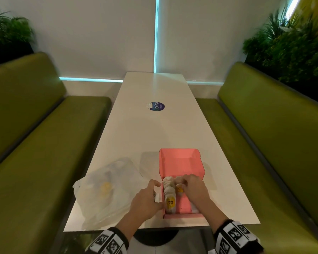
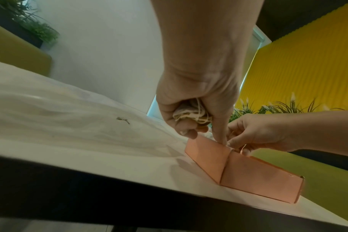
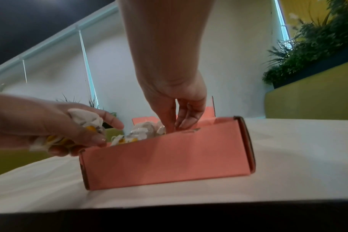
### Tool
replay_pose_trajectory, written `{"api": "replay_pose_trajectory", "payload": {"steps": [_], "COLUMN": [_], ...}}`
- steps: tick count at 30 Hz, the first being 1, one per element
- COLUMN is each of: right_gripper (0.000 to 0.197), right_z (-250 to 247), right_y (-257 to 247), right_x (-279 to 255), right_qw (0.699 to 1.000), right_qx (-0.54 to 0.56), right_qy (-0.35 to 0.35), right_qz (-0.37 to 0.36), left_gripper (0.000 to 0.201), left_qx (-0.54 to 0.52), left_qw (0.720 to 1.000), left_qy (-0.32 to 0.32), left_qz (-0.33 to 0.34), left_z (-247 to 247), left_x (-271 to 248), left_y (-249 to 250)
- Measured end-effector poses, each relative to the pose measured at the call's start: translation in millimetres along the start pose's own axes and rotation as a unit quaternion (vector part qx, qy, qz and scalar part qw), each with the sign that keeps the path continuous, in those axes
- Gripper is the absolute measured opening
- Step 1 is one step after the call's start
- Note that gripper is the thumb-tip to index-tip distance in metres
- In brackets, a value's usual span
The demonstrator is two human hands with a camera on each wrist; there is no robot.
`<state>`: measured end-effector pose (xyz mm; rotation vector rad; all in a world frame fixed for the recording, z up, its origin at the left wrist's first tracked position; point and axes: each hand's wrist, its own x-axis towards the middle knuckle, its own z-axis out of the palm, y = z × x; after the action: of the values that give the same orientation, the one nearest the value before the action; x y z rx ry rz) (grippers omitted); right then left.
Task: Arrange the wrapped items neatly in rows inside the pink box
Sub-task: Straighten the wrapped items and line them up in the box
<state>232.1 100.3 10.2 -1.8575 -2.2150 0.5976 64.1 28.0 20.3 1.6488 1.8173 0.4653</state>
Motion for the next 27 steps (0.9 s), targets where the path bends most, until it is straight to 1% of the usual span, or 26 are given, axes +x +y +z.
{"api": "replay_pose_trajectory", "payload": {"steps": [2, 5, 7, 10, 12, 13, 15, 16, 18, 20, 21, 23, 24, 27], "right_gripper": [0.004, 0.015, 0.014, 0.002, 0.012, 0.013, 0.01, 0.008, 0.013, 0.02, 0.021, 0.021, 0.019, 0.013], "right_z": [2.6, 6.7, 8.0, 10.5, 10.6, 8.7, -1.4, -8.6, -24.3, -36.4, -38.4, -34.8, -31.5, -23.5], "right_y": [-0.8, -1.0, -1.5, -0.2, 3.1, 4.7, 8.9, 11.4, 16.6, 18.4, 19.5, 22.1, 22.4, 19.6], "right_x": [-1.5, -3.5, -4.1, -3.9, -4.5, -4.2, -4.9, -6.1, -9.5, -15.9, -19.1, -24.7, -28.2, -33.1], "right_qw": [1.0, 0.998, 0.997, 0.997, 0.996, 0.996, 0.995, 0.997, 0.998, 0.984, 0.971, 0.945, 0.938, 0.936], "right_qx": [-0.001, 0.024, 0.04, 0.037, 0.032, 0.039, 0.044, 0.03, -0.033, -0.146, -0.205, -0.291, -0.309, -0.316], "right_qy": [0.029, 0.052, 0.061, 0.072, 0.08, 0.083, 0.083, 0.067, -0.012, -0.095, -0.119, -0.139, -0.144, -0.143], "right_qz": [0.003, -0.001, -0.008, -0.021, -0.02, -0.02, -0.026, -0.038, -0.051, -0.044, -0.045, -0.057, -0.058, -0.056], "left_gripper": [0.061, 0.06, 0.059, 0.059, 0.059, 0.058, 0.057, 0.057, 0.056, 0.055, 0.055, 0.055, 0.054, 0.054], "left_qx": [0.0, 0.0, 0.001, 0.004, 0.006, 0.006, 0.004, 0.004, 0.007, 0.009, 0.007, 0.004, 0.003, 0.0], "left_qw": [1.0, 1.0, 1.0, 1.0, 1.0, 1.0, 1.0, 1.0, 1.0, 1.0, 1.0, 1.0, 1.0, 1.0], "left_qy": [0.0, -0.001, -0.003, -0.004, -0.004, -0.004, -0.005, -0.005, -0.005, -0.005, -0.005, -0.005, -0.005, 0.0], "left_qz": [-0.003, -0.005, -0.007, -0.009, -0.01, -0.008, -0.006, -0.005, -0.005, -0.006, -0.005, -0.004, -0.006, -0.014], "left_z": [-0.2, 0.1, 0.7, 1.7, 2.1, 2.1, 2.4, 2.8, 3.4, 3.9, 3.9, 4.4, 4.9, 6.7], "left_x": [0.2, 0.8, 1.5, 2.8, 3.1, 2.9, 2.2, 1.9, 1.7, 1.9, 1.7, 1.8, 1.9, 1.9], "left_y": [-0.3, -1.2, -2.2, -3.1, -3.4, -3.7, -4.1, -4.3, -5.1, -5.9, -6.0, -6.3, -6.5, -7.2]}}
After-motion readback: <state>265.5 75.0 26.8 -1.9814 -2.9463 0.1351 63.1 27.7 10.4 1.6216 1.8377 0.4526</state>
